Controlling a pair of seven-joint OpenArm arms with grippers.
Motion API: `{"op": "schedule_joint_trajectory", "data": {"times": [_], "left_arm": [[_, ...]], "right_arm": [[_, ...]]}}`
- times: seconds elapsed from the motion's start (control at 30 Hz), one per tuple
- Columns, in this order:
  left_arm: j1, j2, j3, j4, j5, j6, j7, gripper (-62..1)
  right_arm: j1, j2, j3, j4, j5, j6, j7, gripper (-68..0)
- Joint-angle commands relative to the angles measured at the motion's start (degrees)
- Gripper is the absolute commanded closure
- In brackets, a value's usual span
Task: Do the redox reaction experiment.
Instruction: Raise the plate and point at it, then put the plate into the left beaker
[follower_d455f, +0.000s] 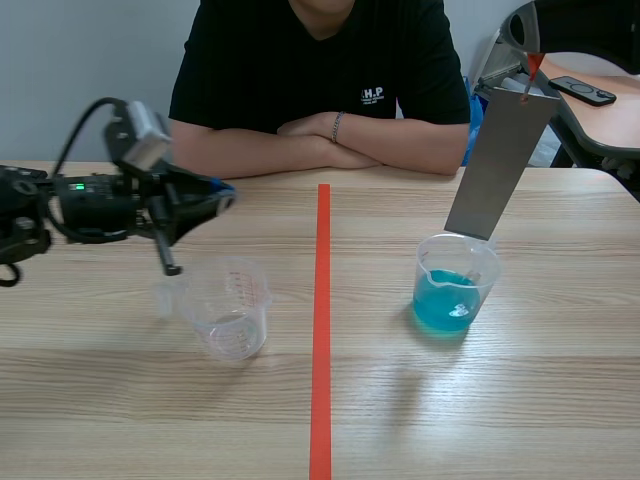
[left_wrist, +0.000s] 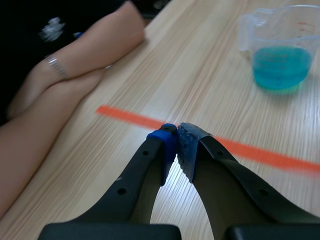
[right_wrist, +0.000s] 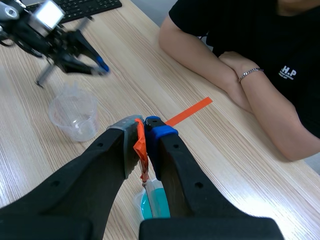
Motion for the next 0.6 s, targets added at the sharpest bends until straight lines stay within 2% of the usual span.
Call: {"op": "schedule_joint_trajectory", "data": {"times": [0.0, 0.17, 0.23, 0.3, 0.43, 0.57], "left_arm": [[1.6, -4.0, -0.4, 1.2, -2.0, -0.1, -2.5, -4.0], [9.9, -16.2, -0.8, 1.2, -7.1, -0.1, -9.9, -4.0], [14.8, -19.8, -2.1, 1.2, -8.7, -0.1, -12.2, -4.0], [20.4, -22.4, -5.1, 1.2, -8.8, 0.0, -13.7, -4.0], [33.9, -23.7, -15.0, 1.2, -8.7, 2.4, -14.6, -4.0], [47.7, -21.2, -26.6, 1.2, -6.6, 5.6, -16.6, -4.0]], "right_arm": [[1.0, 0.9, 0.6, 0.3, 1.3, 0.7, 0.5, -1.5], [1.0, 0.9, 0.6, 0.3, 1.3, 0.7, 0.5, -1.5], [1.0, 0.9, 0.6, 0.3, 1.3, 0.7, 0.5, -1.5], [1.0, 0.9, 0.6, 0.3, 1.3, 0.7, 0.5, -1.5], [1.0, 0.9, 0.6, 0.3, 1.3, 0.7, 0.5, -1.5], [1.0, 0.9, 0.6, 0.3, 1.3, 0.7, 0.5, -1.5]]}}
